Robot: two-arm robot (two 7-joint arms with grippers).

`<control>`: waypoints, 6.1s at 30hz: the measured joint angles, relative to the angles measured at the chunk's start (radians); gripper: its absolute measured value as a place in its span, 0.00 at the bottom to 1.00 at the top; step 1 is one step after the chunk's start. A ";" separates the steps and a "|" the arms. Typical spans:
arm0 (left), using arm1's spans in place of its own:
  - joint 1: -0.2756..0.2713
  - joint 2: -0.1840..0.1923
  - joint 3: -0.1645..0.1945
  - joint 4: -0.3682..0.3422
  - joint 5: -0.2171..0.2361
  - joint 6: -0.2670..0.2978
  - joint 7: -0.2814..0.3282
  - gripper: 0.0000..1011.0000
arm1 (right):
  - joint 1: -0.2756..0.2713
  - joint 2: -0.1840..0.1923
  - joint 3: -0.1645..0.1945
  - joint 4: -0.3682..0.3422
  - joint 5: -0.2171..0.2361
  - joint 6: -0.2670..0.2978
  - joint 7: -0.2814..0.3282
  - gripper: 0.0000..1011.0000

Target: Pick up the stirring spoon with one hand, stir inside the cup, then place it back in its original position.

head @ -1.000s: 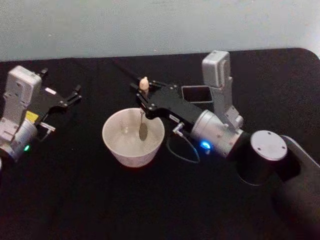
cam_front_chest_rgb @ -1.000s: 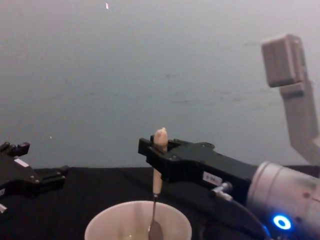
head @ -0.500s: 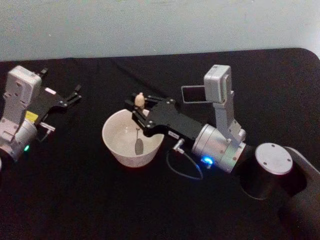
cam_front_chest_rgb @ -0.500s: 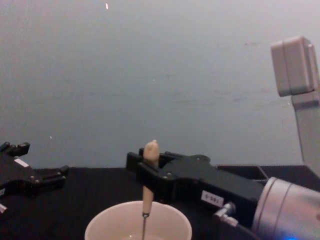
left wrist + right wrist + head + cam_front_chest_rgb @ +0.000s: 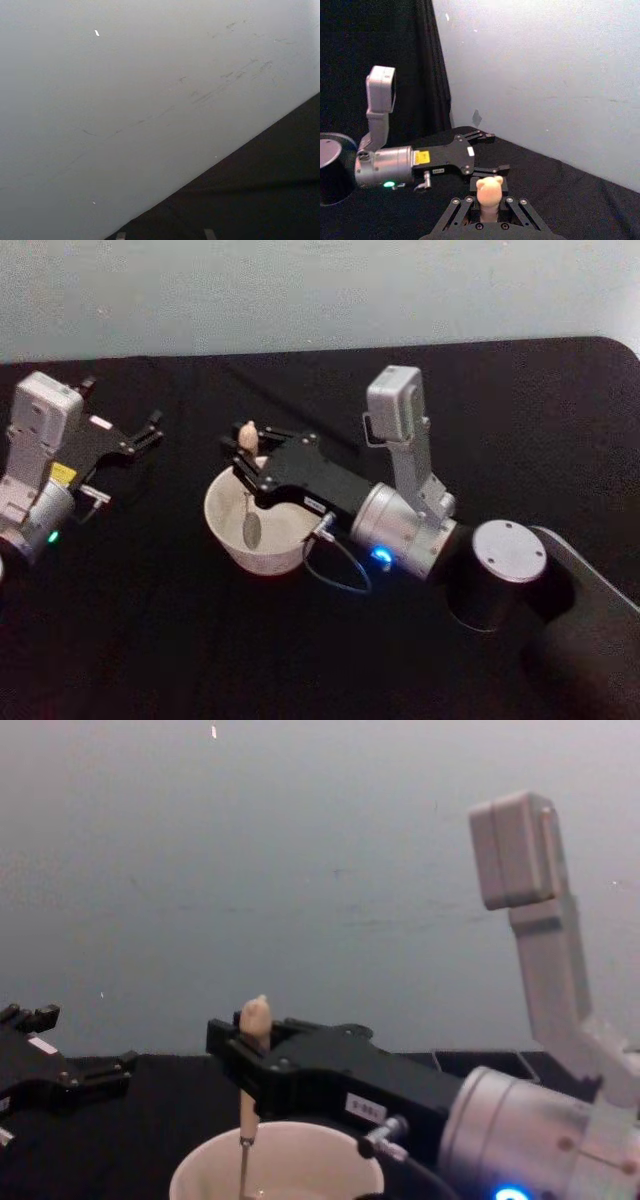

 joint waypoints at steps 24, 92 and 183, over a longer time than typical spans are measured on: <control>0.000 0.000 0.000 0.000 0.000 0.000 0.000 0.99 | 0.049 -0.038 0.052 0.087 -0.041 -0.022 -0.039 0.19; 0.000 0.000 0.000 0.000 0.000 0.000 0.000 0.99 | -0.116 0.101 0.269 -0.354 -0.012 0.157 -0.236 0.19; 0.000 0.000 0.000 0.000 0.000 0.000 0.000 0.99 | -0.169 -0.019 0.270 -0.227 -0.217 0.148 -0.331 0.96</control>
